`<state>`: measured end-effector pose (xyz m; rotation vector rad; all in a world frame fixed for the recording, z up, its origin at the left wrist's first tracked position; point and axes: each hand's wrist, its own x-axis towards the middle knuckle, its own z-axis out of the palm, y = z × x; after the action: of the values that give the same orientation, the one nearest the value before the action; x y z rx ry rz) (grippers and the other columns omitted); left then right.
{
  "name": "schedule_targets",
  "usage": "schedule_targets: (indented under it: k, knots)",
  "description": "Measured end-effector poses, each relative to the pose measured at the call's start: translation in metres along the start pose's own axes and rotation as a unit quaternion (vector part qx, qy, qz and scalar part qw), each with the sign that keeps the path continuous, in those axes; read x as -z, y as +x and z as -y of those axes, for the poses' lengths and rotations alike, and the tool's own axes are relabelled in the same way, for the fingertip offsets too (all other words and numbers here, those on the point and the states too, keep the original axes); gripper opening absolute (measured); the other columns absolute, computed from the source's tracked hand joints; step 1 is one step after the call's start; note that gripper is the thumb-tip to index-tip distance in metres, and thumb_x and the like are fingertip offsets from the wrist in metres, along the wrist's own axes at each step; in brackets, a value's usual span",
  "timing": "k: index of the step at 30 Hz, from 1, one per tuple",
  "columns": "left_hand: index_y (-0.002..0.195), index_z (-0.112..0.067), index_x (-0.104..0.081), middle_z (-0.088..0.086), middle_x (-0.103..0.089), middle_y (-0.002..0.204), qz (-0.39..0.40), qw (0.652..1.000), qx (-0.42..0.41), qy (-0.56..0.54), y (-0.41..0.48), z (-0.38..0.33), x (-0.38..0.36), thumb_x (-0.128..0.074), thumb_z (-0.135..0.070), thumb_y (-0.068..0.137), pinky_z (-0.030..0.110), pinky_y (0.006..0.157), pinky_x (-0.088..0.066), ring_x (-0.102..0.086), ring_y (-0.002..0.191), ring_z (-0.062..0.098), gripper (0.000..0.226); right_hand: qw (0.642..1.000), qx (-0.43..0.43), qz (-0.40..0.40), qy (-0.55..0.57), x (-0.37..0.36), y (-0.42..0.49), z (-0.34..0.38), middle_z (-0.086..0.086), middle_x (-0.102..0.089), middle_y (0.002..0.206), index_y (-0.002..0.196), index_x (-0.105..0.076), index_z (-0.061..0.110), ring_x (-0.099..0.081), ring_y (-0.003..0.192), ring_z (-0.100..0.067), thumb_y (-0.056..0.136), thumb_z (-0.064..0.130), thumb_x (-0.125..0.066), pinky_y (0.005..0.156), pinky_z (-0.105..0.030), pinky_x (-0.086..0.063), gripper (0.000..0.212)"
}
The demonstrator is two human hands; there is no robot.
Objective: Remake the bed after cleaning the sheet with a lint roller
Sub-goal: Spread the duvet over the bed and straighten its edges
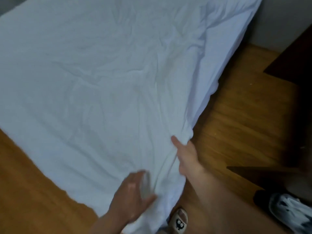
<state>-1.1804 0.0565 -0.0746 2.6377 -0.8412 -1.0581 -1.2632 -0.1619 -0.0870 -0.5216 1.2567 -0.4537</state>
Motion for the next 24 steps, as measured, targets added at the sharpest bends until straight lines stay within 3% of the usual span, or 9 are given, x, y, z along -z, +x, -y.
schedule_targets:
  k: [2, 3, 6, 9, 10, 11, 15, 21, 24]
  knots:
    - [0.149, -0.025, -0.037, -0.006, -0.045, 0.139, 0.008, 0.981, -0.194, 0.030, 0.039, -0.068, 0.023, -0.061, -0.081, 0.067, 0.029, 0.110, -0.037, -0.042, 0.128, 0.012, 0.103, 0.998, 0.033, -0.012, -0.054, 0.030, -0.011, -0.004, -0.005, -0.077, 0.104, 0.114, -0.068, 0.011, -0.074, 0.096, -0.022, 0.090, 0.015, -0.072, 0.087, -0.040, -0.058, 0.024]
    - [0.154, -0.027, -0.026, -0.004, -0.037, 0.147, 0.048, 0.969, -0.232, 0.070, 0.061, -0.100, 0.032, -0.058, -0.082, 0.068, 0.033, 0.112, -0.035, -0.036, 0.134, 0.017, 0.107, 0.996, 0.037, -0.008, -0.086, 0.043, -0.014, -0.004, -0.004, -0.077, 0.103, 0.113, -0.068, 0.012, -0.073, 0.097, -0.023, 0.092, 0.015, -0.070, 0.088, -0.041, -0.057, 0.022]
    - [0.156, -0.036, -0.008, -0.001, -0.020, 0.159, 0.202, 0.938, -0.196, 0.203, 0.112, -0.159, 0.022, -0.054, -0.077, 0.076, 0.045, 0.115, -0.032, -0.025, 0.143, 0.030, 0.101, 0.961, 0.013, 0.022, -0.274, 0.071, 0.003, 0.004, -0.005, -0.076, 0.104, 0.105, -0.070, 0.018, -0.071, 0.101, -0.026, 0.090, 0.023, -0.068, 0.093, -0.044, -0.055, 0.016]
    - [0.156, -0.026, -0.023, 0.005, -0.027, 0.160, 0.325, 0.910, -0.124, 0.226, 0.137, -0.162, 0.021, -0.059, -0.068, 0.083, 0.039, 0.118, -0.028, -0.030, 0.145, 0.028, 0.092, 0.823, -0.091, 0.052, -0.559, 0.086, 0.029, 0.041, 0.002, -0.069, 0.094, 0.099, -0.063, 0.020, -0.066, 0.086, -0.015, 0.086, 0.032, -0.066, 0.075, -0.032, -0.056, 0.018]
    - [0.155, -0.024, -0.028, 0.005, -0.030, 0.159, 0.346, 0.905, -0.104, 0.225, 0.146, -0.162, 0.024, -0.062, -0.064, 0.083, 0.035, 0.117, -0.029, -0.033, 0.144, 0.026, 0.089, 0.795, -0.105, 0.042, -0.596, 0.085, 0.037, 0.063, 0.003, -0.063, 0.091, 0.101, -0.060, 0.017, -0.061, 0.082, -0.013, 0.086, 0.035, -0.067, 0.069, -0.028, -0.051, 0.024]
    - [0.154, -0.023, -0.031, 0.006, -0.034, 0.157, 0.351, 0.904, -0.087, 0.228, 0.156, -0.165, 0.030, -0.063, -0.063, 0.083, 0.030, 0.115, -0.031, -0.036, 0.142, 0.024, 0.087, 0.789, -0.095, 0.027, -0.607, 0.081, 0.045, 0.087, 0.003, -0.061, 0.094, 0.107, -0.058, 0.017, -0.058, 0.084, -0.012, 0.087, 0.037, -0.067, 0.069, -0.027, -0.048, 0.030]
    - [0.149, -0.018, -0.039, 0.005, -0.054, 0.144, 0.254, 0.946, -0.074, 0.188, 0.226, -0.220, 0.062, -0.063, -0.055, 0.089, 0.021, 0.104, -0.037, -0.051, 0.132, 0.019, 0.075, 0.787, 0.035, -0.020, -0.615, 0.062, 0.108, 0.197, 0.001, -0.063, 0.121, 0.138, -0.046, 0.023, -0.060, 0.108, -0.017, 0.092, 0.033, -0.064, 0.093, -0.033, -0.050, 0.051]
    - [0.144, -0.021, -0.043, 0.006, -0.066, 0.127, 0.139, 0.983, -0.095, 0.078, 0.366, -0.381, 0.099, -0.066, -0.045, 0.090, 0.024, 0.096, -0.046, -0.063, 0.115, 0.021, 0.063, 0.715, 0.176, 0.004, -0.677, 0.045, 0.306, 0.400, -0.006, -0.035, 0.153, 0.155, -0.025, 0.019, -0.045, 0.134, -0.025, 0.096, 0.026, -0.057, 0.107, -0.032, -0.042, 0.068]
    - [0.148, -0.021, -0.037, 0.006, -0.063, 0.127, 0.047, 0.994, -0.101, -0.005, 0.446, -0.458, 0.083, -0.071, -0.037, 0.088, 0.029, 0.097, -0.048, -0.063, 0.113, 0.025, 0.071, 0.622, 0.244, 0.065, -0.741, 0.016, 0.437, 0.492, -0.007, -0.027, 0.160, 0.158, -0.016, 0.018, -0.032, 0.144, -0.026, 0.096, 0.029, -0.057, 0.119, -0.039, -0.029, 0.075]
